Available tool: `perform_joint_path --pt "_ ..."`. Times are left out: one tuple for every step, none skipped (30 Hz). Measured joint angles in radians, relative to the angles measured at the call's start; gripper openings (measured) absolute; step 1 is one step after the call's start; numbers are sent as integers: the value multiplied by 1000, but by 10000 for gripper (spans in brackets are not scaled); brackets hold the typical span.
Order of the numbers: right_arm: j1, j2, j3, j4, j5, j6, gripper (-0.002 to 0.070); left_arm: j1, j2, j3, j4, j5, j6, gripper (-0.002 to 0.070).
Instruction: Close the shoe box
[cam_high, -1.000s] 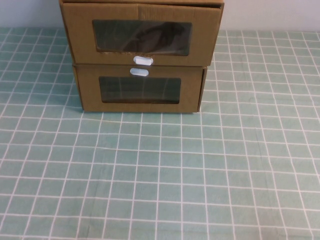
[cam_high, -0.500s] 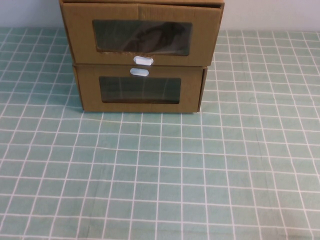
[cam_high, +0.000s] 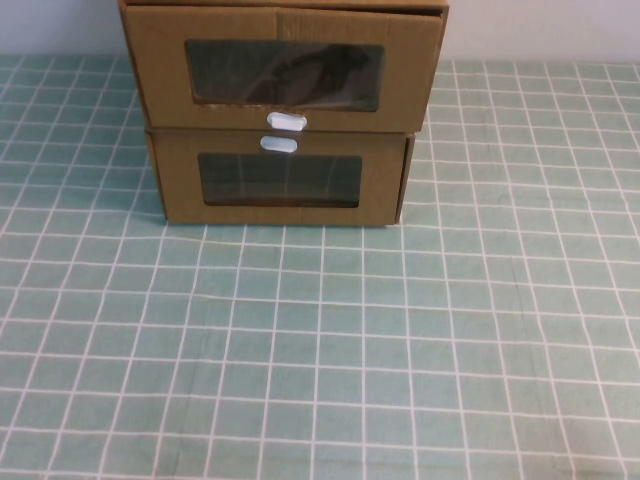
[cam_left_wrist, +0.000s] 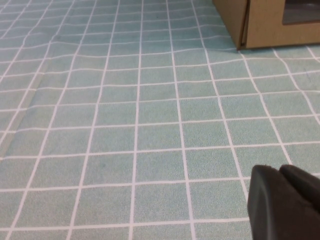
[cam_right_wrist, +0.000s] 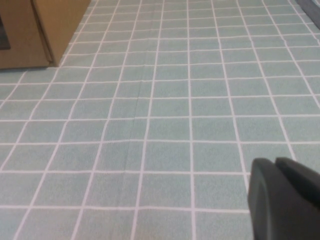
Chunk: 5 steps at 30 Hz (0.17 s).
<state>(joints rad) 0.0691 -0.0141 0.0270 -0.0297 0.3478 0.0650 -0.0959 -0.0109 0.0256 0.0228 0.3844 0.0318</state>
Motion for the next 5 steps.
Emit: perform_joint_path --pt "0 0 0 0 0 0 -14 0 0 0 0 0 0 -5" --pt "0 0 0 0 0 0 -14 0 0 0 0 0 0 -5" --pt "0 0 0 0 0 0 -14 0 0 0 0 0 0 -5" --pt "0 0 0 0 0 0 -14 0 0 0 0 0 0 -5" --pt "0 0 0 0 0 0 -14 0 0 0 0 0 0 -5"
